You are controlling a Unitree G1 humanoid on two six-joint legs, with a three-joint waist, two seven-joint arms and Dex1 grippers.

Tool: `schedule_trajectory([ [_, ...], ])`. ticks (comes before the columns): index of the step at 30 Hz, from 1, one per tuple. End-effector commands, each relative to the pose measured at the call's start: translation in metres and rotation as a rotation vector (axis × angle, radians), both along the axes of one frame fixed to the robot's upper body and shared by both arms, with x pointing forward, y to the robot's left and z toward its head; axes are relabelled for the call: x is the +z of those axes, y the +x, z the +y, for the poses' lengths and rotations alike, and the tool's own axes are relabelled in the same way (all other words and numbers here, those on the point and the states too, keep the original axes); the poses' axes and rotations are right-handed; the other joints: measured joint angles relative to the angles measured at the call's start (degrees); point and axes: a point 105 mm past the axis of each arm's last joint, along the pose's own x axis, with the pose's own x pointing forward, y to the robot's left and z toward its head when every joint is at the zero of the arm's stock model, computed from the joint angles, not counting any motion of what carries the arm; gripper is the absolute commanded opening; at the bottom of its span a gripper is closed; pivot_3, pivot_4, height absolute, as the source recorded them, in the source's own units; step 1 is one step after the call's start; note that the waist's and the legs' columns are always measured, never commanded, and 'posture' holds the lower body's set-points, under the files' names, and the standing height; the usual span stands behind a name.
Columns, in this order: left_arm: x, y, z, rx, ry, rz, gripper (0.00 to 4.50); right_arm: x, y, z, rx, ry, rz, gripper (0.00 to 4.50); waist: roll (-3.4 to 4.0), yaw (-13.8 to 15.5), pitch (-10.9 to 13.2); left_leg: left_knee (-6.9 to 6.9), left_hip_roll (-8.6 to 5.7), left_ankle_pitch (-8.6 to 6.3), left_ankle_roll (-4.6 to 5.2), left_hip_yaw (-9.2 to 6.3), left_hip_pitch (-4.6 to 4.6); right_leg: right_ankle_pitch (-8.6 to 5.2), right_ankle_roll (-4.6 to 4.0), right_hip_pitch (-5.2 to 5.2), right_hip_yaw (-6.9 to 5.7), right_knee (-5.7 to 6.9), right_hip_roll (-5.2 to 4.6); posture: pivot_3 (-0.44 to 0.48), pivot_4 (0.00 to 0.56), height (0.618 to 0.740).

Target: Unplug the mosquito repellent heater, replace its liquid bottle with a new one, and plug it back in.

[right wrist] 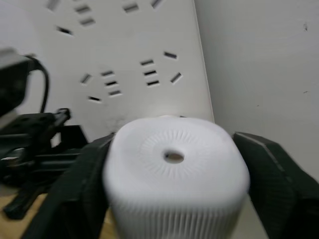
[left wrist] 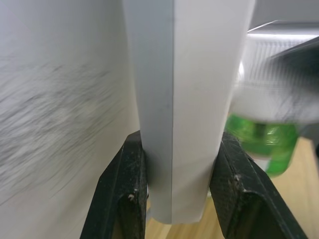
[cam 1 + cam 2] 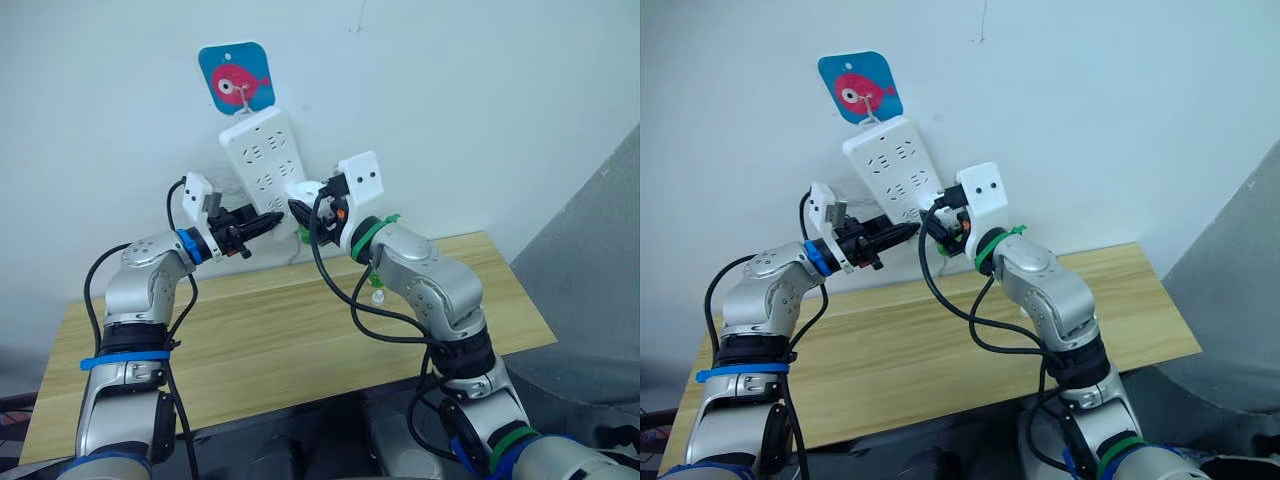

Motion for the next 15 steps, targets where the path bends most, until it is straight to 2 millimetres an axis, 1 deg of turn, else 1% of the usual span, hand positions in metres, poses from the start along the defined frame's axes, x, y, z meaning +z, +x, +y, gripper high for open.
schedule_trajectory([
  [1,-0.002,-0.005,-0.014,-0.086,0.070,-0.045,1.30,0.019,-0.007,-0.008,-0.011,0.019,-0.071,4.50,-0.05,0.5,0.0,-0.02,0.01,-0.01,0.00,-0.03,-0.04,0.00,0.00,-0.02,-0.03,-0.04,0.00,-0.170,0.141,0.740],
  [4,0.001,0.003,-0.007,-0.034,0.067,-0.060,1.30,0.021,-0.017,-0.017,-0.006,0.016,-0.083,4.50,-0.06,0.7,-0.1,-0.12,-0.03,-0.03,-0.04,-0.05,-0.30,0.00,0.00,-0.10,-0.07,-0.09,-0.09,-0.171,0.141,0.740],
  [6,0.003,0.006,-0.002,-0.018,0.041,-0.058,1.30,0.023,-0.026,-0.022,0.010,0.016,-0.090,4.50,-0.07,0.7,-0.1,-0.07,-0.12,-0.02,-0.07,-0.03,-0.60,0.00,0.01,-0.34,-0.08,-0.12,-0.23,-0.174,0.140,0.740],
  [9,0.006,0.010,0.004,0.005,0.024,-0.069,1.30,0.023,-0.034,-0.026,0.030,0.007,-0.094,4.50,-0.07,0.7,-0.1,0.03,-0.17,-0.04,-0.03,0.00,-0.70,0.00,0.01,-0.45,-0.08,-0.14,-0.30,-0.177,0.140,0.740],
  [11,0.009,0.018,0.017,0.089,0.056,-0.111,2.03,0.021,-0.040,-0.032,0.045,-0.022,-0.098,4.50,-0.08,0.7,-0.1,0.05,-0.18,-0.02,-0.03,0.01,-0.62,0.00,0.01,-0.46,-0.09,-0.08,-0.31,-0.179,0.141,0.740],
  [12,0.010,0.020,0.020,0.110,0.064,-0.122,2.27,0.020,-0.042,-0.034,0.050,-0.034,-0.099,4.50,-0.08,0.7,-0.1,0.05,-0.17,-0.01,-0.05,0.00,-0.57,0.00,0.01,-0.46,-0.10,-0.01,-0.30,-0.179,0.141,0.740],
  [15,0.012,0.026,0.038,0.197,0.098,-0.149,3.26,0.016,-0.048,-0.040,0.072,-0.075,-0.107,4.50,-0.08,0.7,-0.1,0.05,-0.11,0.02,-0.06,-0.02,-0.47,0.03,-0.03,-0.41,-0.13,0.08,-0.17,-0.175,0.141,0.740],
])
